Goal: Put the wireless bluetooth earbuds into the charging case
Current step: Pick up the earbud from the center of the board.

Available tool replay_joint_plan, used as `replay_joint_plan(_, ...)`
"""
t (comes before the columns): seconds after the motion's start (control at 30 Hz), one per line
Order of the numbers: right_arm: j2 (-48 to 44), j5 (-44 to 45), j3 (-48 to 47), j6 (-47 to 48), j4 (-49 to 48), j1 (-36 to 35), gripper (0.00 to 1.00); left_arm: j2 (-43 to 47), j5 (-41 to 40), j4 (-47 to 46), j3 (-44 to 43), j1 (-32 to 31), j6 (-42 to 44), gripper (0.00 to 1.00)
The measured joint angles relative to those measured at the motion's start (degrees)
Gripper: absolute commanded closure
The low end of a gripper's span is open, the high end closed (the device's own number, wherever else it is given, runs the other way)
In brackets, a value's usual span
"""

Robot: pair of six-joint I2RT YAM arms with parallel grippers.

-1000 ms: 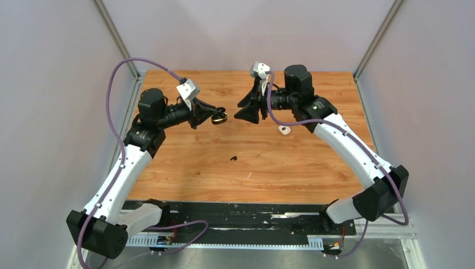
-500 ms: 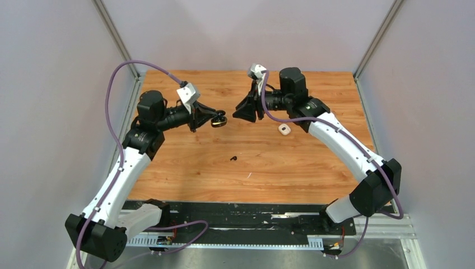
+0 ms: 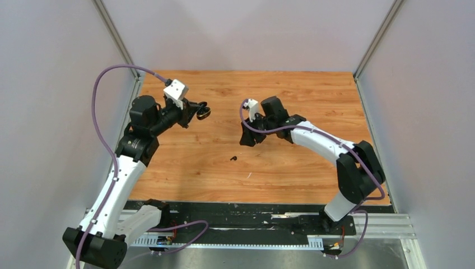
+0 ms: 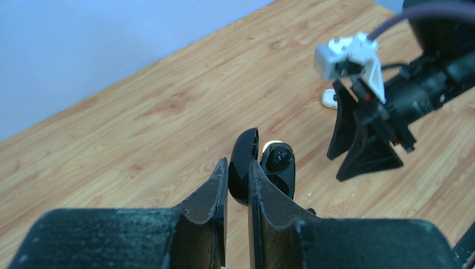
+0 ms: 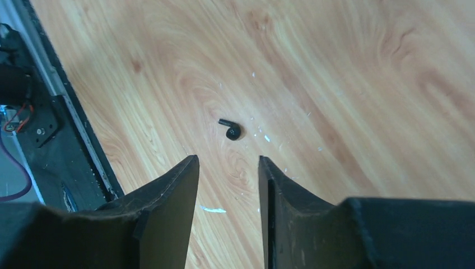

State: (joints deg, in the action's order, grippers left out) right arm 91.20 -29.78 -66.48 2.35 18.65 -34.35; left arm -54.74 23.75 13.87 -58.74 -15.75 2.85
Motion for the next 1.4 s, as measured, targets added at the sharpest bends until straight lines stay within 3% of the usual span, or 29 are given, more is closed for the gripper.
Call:
replay_joint_plan(0.3,11.08,7.13,-0.61,-8.85,2.12,-5.7,0.63,0.68,-3.08,-1.86,0.24,5.16,-3.87,1.0)
replay_joint_plan(0.7,18.8,12.37,-4.66,-14.95,3.04,-8.09,0.66,1.36,-3.32,-4.13,0.52,5.64,-6.43,1.0)
replay_joint_plan(0.8,20.06,12.87,-5.4,-15.78,3.19,-8.52,0.61,1.36,-3.3,-4.28,0.61,5.66,-6.58,1.0)
replay_joint_plan(1.2,20.94,13.88,-6.51,-16.79,3.37,-9.51,0.69,1.14,-3.3,-4.39,1.07,5.68,-6.73,1.0)
replay_joint_plan(1.4,21.27,13.9,-6.84,-16.87,3.39,-9.64,0.67,1.11,-3.3,-4.39,1.4,5.68,-6.73,1.0)
